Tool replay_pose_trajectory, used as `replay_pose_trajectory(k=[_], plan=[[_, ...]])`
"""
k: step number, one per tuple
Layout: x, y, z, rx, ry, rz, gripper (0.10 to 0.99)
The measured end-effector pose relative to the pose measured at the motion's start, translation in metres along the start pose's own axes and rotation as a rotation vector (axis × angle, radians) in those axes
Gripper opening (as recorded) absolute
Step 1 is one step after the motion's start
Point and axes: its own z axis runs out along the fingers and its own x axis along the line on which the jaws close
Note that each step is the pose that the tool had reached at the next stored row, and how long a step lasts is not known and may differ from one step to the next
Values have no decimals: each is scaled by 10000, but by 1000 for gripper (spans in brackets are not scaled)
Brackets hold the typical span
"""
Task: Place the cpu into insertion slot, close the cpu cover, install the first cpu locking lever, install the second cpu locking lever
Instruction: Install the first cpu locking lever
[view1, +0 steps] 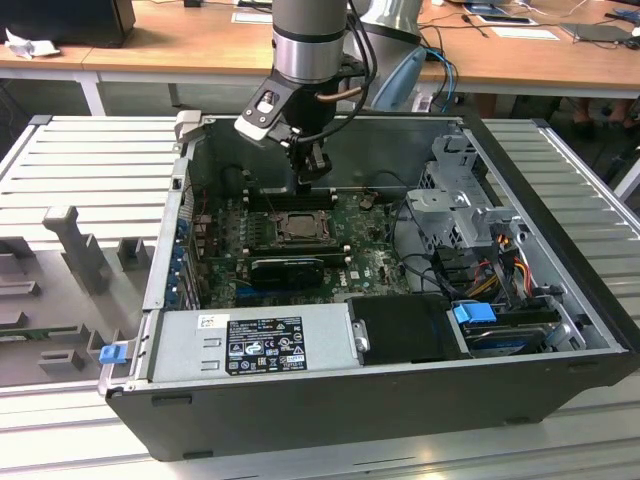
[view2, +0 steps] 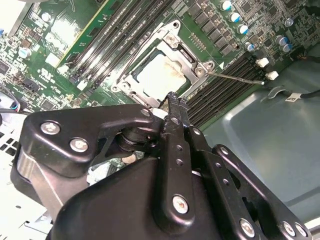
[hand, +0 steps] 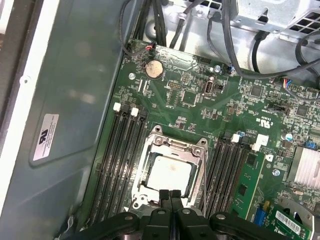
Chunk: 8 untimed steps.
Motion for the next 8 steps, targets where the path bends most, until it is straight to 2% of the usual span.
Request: replay_pose_trajectory(k=[8], plan=[[0, 0, 0, 9, 6, -458, 106]])
